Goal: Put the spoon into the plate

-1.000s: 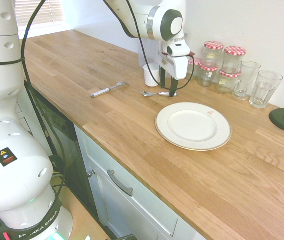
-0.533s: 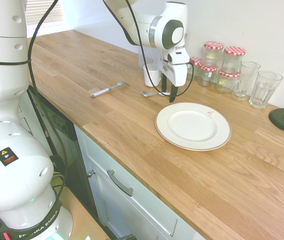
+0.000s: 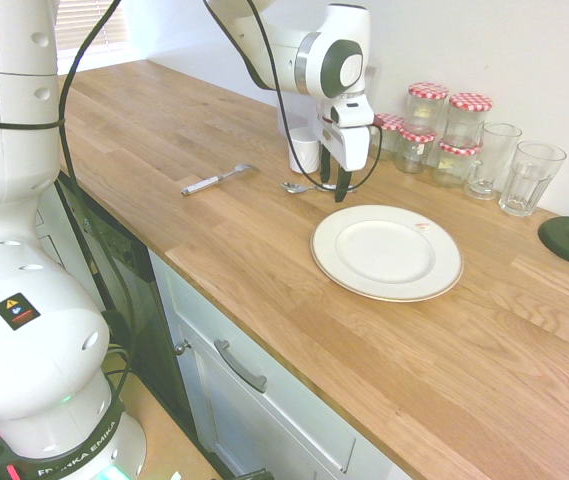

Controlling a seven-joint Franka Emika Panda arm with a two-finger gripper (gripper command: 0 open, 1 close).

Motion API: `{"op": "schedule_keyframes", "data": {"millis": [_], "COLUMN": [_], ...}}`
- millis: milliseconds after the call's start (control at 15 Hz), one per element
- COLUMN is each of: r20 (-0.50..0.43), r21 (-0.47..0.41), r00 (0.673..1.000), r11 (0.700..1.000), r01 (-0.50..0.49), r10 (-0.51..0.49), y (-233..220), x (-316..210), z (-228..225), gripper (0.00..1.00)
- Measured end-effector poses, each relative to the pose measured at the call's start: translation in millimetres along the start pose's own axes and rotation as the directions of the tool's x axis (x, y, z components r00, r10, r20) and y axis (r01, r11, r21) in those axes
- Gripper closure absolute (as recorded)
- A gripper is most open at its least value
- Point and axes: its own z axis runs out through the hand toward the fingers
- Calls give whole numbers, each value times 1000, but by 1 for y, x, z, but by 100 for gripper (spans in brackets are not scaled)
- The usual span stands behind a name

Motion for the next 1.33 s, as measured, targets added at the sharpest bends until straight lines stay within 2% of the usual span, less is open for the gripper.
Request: {"op": "schedule_keyframes", "data": {"millis": [1333], "r20": [24], "r21": [22], "r00": [1000], "r11": [1000], "r01": [-16], "r10": [16], "y": [-2], "x": [-4], "z": [0], "gripper": [100]}}
